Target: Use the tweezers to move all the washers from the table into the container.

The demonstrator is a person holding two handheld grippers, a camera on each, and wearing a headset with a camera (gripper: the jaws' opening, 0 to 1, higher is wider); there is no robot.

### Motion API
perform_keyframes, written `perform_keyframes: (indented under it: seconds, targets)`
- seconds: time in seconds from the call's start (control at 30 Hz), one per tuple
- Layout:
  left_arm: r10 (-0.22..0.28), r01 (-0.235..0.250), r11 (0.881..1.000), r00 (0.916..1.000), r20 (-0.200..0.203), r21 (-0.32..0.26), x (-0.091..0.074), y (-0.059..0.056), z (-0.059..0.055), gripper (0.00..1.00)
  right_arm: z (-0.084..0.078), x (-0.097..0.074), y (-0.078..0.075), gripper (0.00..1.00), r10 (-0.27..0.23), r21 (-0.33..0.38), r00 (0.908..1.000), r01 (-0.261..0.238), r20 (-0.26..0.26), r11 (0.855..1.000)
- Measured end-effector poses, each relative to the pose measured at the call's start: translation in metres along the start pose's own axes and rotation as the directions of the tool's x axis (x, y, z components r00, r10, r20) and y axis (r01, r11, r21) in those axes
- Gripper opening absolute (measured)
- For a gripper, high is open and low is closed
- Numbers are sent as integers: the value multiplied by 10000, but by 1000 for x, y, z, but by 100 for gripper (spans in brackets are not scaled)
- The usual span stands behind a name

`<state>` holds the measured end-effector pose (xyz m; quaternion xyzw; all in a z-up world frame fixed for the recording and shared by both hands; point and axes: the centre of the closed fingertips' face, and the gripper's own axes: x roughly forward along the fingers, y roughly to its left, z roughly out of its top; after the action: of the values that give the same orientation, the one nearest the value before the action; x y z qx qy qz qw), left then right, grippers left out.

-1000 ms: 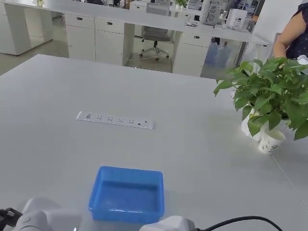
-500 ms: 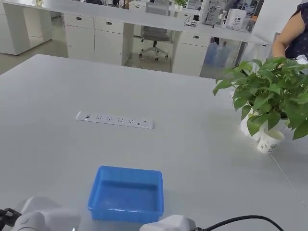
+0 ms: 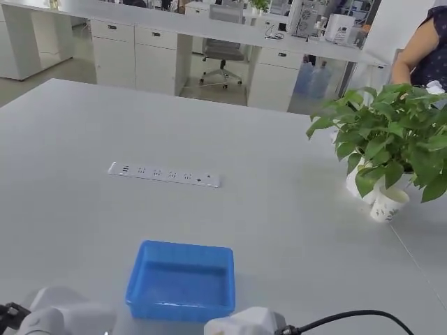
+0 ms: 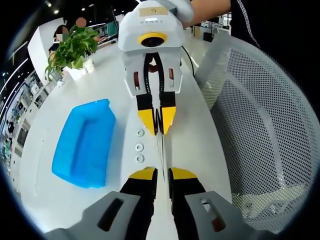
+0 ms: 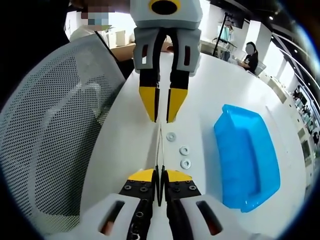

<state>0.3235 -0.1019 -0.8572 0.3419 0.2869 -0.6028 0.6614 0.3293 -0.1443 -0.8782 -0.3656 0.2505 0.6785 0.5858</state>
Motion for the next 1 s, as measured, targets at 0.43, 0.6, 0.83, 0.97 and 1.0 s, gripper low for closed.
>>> perform_keyframes:
  seconds: [0.43,0.6,0.83,0.97,1.0]
  targets:
    - [53,-52,10000,9999,-129,82,3,0,-4,11,3,-3,-2,8,-93,78,9999,92,115,9999]
    - [19,-19,10000,9998,-189,0,10,-1,-8,10,4,-3,-1,8,-84,98,9999,82,148,9999]
    - [-29,26,10000,9995,-314,-75,13,-3,-13,8,5,-3,0,8,-60,114,9998,58,181,9999]
    - [18,-20,10000,9996,-299,-64,13,-3,-14,6,5,-3,0,8,-42,128,9998,39,195,9999]
    - [39,-41,10000,9996,-295,-50,13,-2,-13,6,5,-3,0,8,-47,139,9998,44,214,9999]
